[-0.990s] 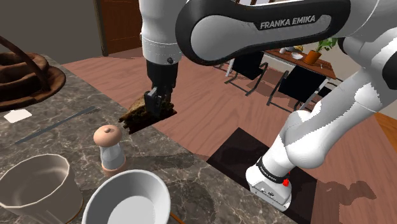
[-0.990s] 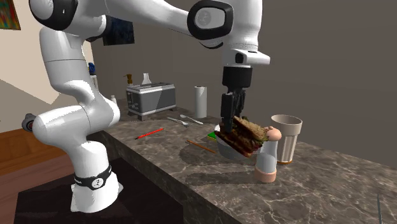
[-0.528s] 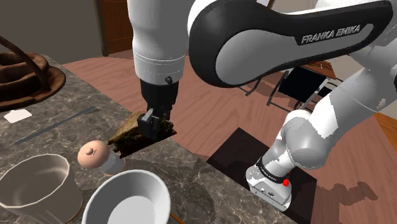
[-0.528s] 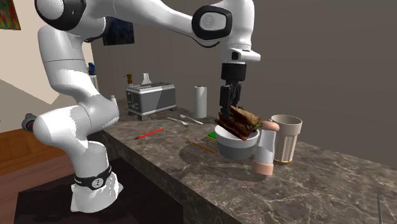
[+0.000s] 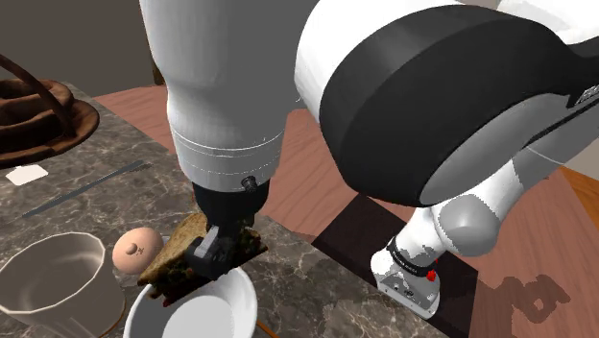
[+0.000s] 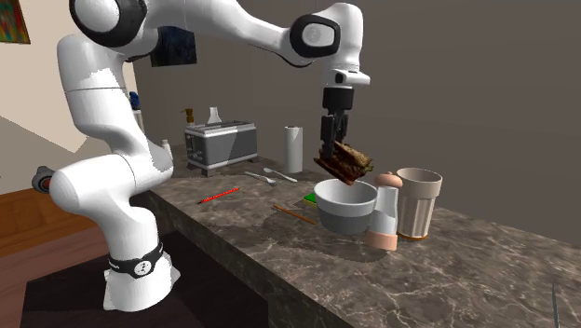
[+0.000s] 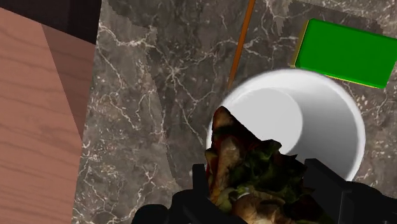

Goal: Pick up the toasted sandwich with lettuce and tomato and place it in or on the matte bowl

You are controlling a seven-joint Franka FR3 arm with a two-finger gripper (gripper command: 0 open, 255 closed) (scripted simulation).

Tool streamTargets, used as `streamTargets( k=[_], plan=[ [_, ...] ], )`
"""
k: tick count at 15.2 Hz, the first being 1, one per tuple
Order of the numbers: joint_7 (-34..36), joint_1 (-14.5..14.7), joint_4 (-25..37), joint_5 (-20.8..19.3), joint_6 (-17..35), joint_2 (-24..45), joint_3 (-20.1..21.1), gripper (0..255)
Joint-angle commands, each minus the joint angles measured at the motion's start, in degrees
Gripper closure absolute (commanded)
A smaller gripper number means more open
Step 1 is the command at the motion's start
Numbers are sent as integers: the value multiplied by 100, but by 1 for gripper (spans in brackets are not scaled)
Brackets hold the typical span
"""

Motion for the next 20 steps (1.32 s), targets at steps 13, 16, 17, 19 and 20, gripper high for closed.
streamTargets(
  k=[13,16,17,19,20],
  plan=[
    [803,280,-274,-267,639,509,402,255],
    [849,287,-447,-318,862,578,412,255],
    [867,290,-502,-337,935,604,414,255],
    [890,293,-569,-364,1027,639,418,255],
    [889,293,-569,-363,1027,639,418,255]
  ],
)
